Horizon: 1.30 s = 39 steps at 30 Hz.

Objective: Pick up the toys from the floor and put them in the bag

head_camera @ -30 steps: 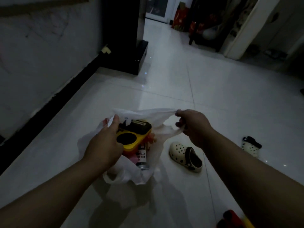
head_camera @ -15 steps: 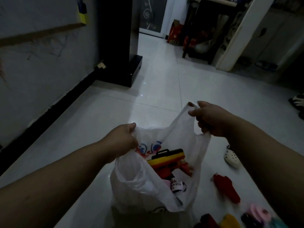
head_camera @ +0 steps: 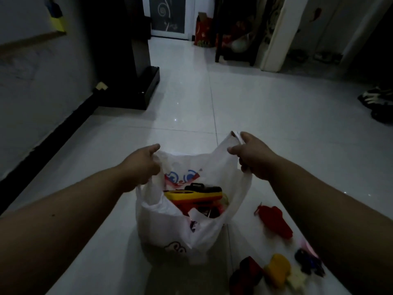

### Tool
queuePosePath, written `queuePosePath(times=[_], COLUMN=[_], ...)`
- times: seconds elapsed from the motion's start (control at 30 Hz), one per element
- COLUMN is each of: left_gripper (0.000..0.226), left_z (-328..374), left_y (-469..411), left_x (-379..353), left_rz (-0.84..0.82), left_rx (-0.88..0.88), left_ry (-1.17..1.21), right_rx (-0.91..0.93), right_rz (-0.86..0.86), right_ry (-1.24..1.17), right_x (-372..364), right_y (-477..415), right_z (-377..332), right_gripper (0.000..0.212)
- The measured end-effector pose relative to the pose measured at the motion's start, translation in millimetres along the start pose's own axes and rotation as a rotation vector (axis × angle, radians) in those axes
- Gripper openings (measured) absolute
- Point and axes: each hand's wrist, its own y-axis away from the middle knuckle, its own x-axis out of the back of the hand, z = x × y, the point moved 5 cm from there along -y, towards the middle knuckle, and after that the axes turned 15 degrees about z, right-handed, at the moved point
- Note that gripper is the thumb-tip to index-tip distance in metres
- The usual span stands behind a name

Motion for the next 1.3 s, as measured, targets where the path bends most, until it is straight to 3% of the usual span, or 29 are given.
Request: queuePosePath(times=[0.07,0.2,0.23,0.33,0.43,0.5,0.7,0.87,1.0,1.3], left_gripper=[0.082,0.077,0.071,0.054,0.053,0.055,0.061,0.058,0.06,0.066], left_z=[-9.4,-22.9,-25.4,-25.2,-15.1,-5.4,36.5,108.0,171.4,276.5], left_y=[12.7,46.3,54.3,81.4,104.7,114.2,93.0,69.5,60.1,17.2], left_x=[7.8,37.4,44.5,49.4,38.0,26.6,31.6,43.5,21.0,-66.0], left_rz=[-0.067,-0.2,-0.208,-0.204,-0.104,-0.058,0.027,-0.01,-0.03,0.001], left_rx=[0.06,0.054,0.079,0.195,0.238,0.255,0.117,-0.017,-0.096,-0.061], left_ry=[-0.126,-0.616,-0.608,-0.197,0.31,0.52,0.577,0.647,0.56,0.36], right_rx=[-0.032,-0.063,-0.063,-0.048,-0.01,0.023,0.094,0.143,0.183,0.161], right_rz=[-0.016,-0.035,-0.037,-0.057,-0.061,-0.052,-0.088,0.043,0.066,-0.056], right_ry=[0.007,-0.064,-0.069,-0.088,-0.114,-0.128,-0.167,-0.275,-0.281,-0.11], right_x=[0.2,3.7,4.8,6.0,5.0,4.2,13.1,69.4,111.3,180.8], right_y=[0.7,-1.0,-0.6,3.2,7.6,10.6,7.5,-14.6,-33.4,-92.2], right_z=[17.6,38.1,40.3,39.8,30.7,21.4,-23.4,-70.1,-92.2,-89.9], right_gripper=[0.069,0.066,0.066,0.065,0.065,0.065,0.058,0.061,0.061,0.066])
